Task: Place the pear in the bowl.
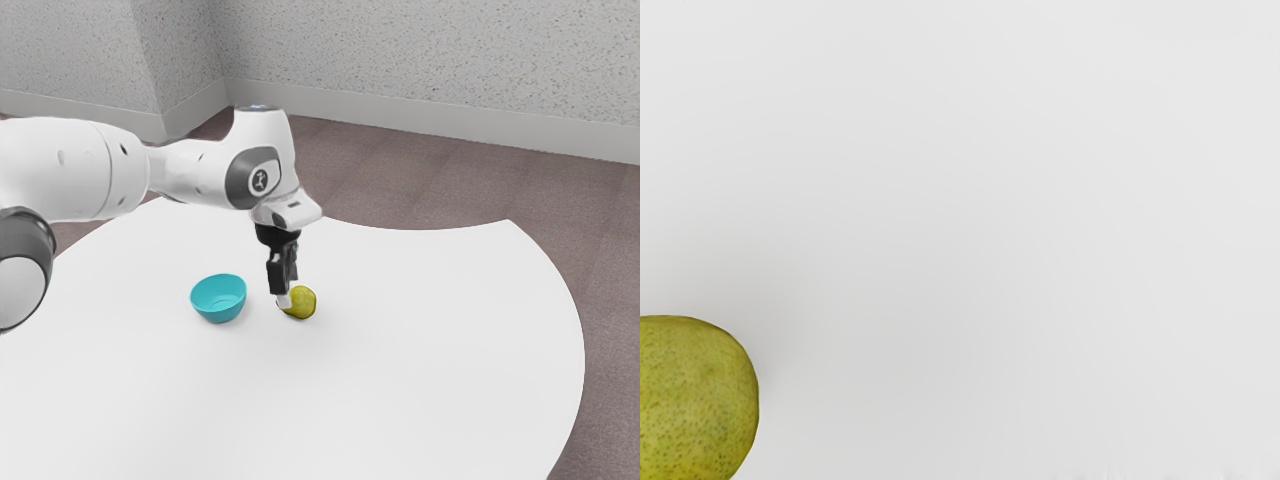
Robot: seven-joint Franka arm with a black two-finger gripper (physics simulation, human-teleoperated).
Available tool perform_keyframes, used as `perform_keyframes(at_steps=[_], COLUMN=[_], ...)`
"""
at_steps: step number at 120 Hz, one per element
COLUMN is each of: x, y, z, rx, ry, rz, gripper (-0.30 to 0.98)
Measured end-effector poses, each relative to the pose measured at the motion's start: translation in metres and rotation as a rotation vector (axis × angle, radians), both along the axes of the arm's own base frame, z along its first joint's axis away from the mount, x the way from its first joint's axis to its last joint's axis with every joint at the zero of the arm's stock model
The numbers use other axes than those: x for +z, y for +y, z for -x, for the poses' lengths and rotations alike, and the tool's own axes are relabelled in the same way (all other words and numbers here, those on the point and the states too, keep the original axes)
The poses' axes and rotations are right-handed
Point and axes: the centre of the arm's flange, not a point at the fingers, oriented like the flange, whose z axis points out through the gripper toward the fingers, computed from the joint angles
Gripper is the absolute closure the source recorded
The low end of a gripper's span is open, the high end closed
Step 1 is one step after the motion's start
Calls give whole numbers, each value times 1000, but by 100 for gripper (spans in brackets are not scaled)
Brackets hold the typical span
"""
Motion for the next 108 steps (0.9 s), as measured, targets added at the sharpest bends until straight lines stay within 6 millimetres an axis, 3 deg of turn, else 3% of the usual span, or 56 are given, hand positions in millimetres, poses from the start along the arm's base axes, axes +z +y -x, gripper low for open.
perform_keyframes(at_steps=[20, 43, 66, 83, 108], x=[-29, -14, -12, -19, -34], y=[23, 27, 45, 43, 27], z=[-9, -28, -39, -51, -54], rx=[-153, -302, -261, -226, -182], ry=[-4, -108, -150, -61, 12], rz=[23, 36, 44, 0, -17], gripper=[0, 0, 0, 0, 0])
